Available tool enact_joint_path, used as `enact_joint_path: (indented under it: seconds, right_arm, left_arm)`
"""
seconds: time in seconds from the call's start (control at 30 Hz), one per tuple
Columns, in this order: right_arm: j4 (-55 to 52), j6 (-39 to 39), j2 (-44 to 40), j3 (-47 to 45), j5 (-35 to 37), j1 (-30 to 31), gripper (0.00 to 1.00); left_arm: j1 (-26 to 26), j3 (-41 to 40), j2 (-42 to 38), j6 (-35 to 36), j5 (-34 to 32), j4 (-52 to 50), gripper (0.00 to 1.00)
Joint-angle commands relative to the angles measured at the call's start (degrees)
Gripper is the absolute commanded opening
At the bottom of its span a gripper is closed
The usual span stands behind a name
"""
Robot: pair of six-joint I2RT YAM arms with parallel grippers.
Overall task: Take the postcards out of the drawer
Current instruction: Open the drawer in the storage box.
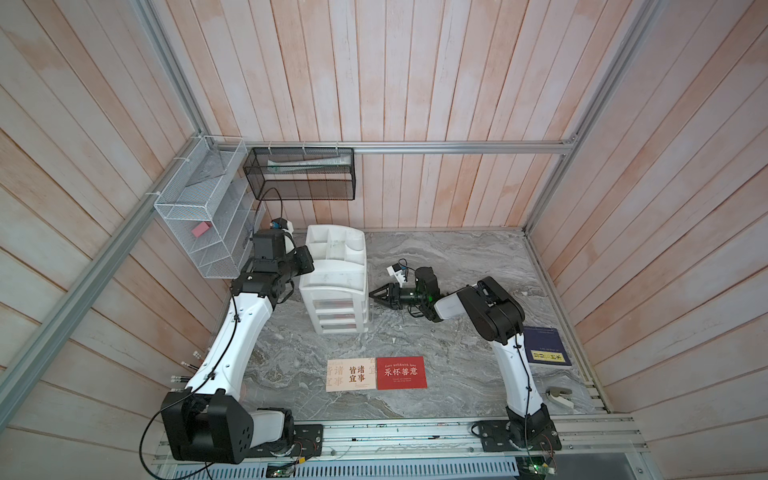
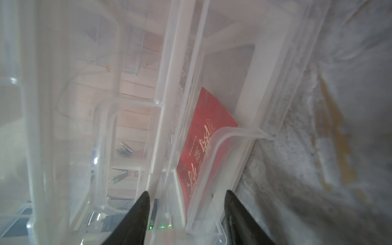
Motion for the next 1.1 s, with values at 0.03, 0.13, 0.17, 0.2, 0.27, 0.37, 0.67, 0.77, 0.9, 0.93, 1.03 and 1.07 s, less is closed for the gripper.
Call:
enact_joint_path:
  seconds: [0.03, 0.13, 0.17, 0.2, 0.27, 0.37, 0.67, 0.77, 0.9, 0.93, 1.03, 1.07]
  right_arm:
    - [0.2, 0.4, 1.7, 1.5, 0.2, 0.4, 0.52]
    - [0.4, 0.6, 1.9, 1.6, 0.0, 0.4, 0.49]
    - [0.4, 0.6, 1.9, 1.7, -0.1, 0.5, 0.47]
    - [0.5, 0.6, 1.8, 1.7, -0.1, 0.4, 0.46]
    - [0.5, 0.6, 1.7, 1.6, -0.3, 0.5, 0.43]
    - [0.6, 0.5, 1.3, 1.4, -0.6, 0.2, 0.41]
    - [-2.6, -3.1, -1.6, -0.6, -3.5, -2.8, 0.36]
    - [-5.6, -5.6, -3.3, -1.4, -4.0, -3.9, 0.36]
    - [-9.0, -8.1, -5.1, -2.0, -4.5, -5.1, 0.35]
    - [-9.9, -8.8, -5.5, -2.0, -4.8, -5.5, 0.35]
    - [-13.3, -11.0, -6.3, -2.0, -5.2, -6.6, 0.35]
    - [-14.1, -11.7, -6.7, -2.1, -5.3, -7.0, 0.35]
  left_arm:
    - [0.2, -1.7, 0.8, 2.2, -1.4, -3.8, 0.00]
    - [0.2, -1.8, 0.8, 2.3, -1.4, -3.7, 0.00]
    - [0.2, -1.9, 0.9, 2.3, -1.3, -3.7, 0.00]
    - [0.2, -1.9, 0.9, 2.2, -1.3, -3.7, 0.00]
    - [0.2, -1.9, 0.9, 2.2, -1.2, -3.6, 0.00]
    - [0.2, -1.9, 0.9, 2.2, -1.4, -3.5, 0.00]
    - [0.2, -2.1, -0.1, 1.6, -3.9, -3.1, 0.00]
    - [0.2, -2.0, -0.2, 1.1, -4.2, -2.9, 0.00]
    - [0.2, -1.9, -0.2, 0.5, -4.5, -2.5, 0.00]
    - [0.3, -1.8, -0.2, 0.4, -4.5, -2.4, 0.00]
    - [0.2, -1.7, -0.4, 0.4, -5.1, -2.3, 0.00]
    - [0.2, -1.7, -0.5, 0.3, -5.3, -2.4, 0.00]
